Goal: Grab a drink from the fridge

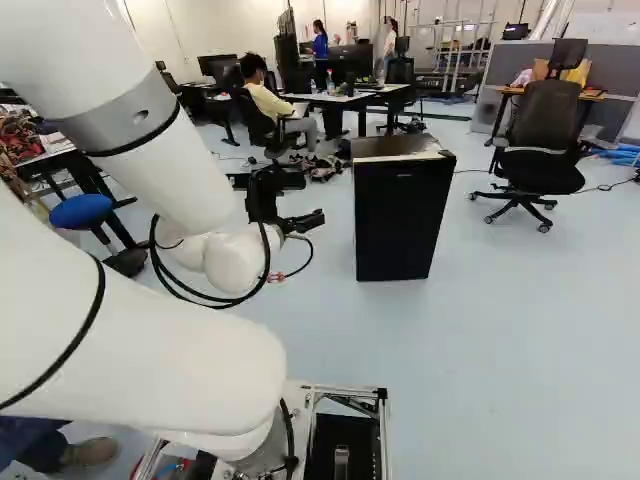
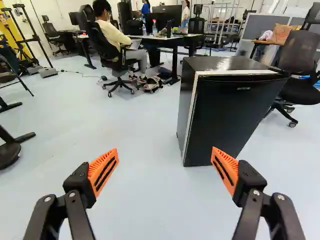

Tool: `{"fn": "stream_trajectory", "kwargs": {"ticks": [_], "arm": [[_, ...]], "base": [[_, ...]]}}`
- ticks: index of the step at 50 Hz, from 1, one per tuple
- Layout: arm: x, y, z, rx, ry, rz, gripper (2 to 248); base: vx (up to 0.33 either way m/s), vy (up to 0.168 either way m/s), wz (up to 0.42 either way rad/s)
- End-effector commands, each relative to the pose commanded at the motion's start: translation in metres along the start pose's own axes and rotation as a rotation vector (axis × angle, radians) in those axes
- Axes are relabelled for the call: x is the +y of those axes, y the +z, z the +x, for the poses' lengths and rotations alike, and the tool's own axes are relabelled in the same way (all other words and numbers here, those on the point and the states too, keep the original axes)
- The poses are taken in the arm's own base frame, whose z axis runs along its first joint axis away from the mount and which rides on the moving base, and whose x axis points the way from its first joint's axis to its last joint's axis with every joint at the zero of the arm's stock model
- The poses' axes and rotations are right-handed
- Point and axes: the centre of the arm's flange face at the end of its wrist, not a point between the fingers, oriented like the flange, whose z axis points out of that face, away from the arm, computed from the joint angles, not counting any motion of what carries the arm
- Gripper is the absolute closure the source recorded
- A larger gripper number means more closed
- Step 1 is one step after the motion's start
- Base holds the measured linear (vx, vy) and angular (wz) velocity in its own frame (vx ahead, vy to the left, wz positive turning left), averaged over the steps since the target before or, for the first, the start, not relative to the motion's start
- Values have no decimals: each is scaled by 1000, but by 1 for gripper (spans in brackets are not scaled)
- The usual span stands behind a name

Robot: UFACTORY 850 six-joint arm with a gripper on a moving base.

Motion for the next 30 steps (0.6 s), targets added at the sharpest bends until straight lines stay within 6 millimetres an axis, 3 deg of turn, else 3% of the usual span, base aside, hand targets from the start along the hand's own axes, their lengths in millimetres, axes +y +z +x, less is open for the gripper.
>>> {"fn": "stream_trajectory", "kwargs": {"ticks": [30], "arm": [[0,0,0,0,0,0,3]], "base": [[55,-5,4]]}}
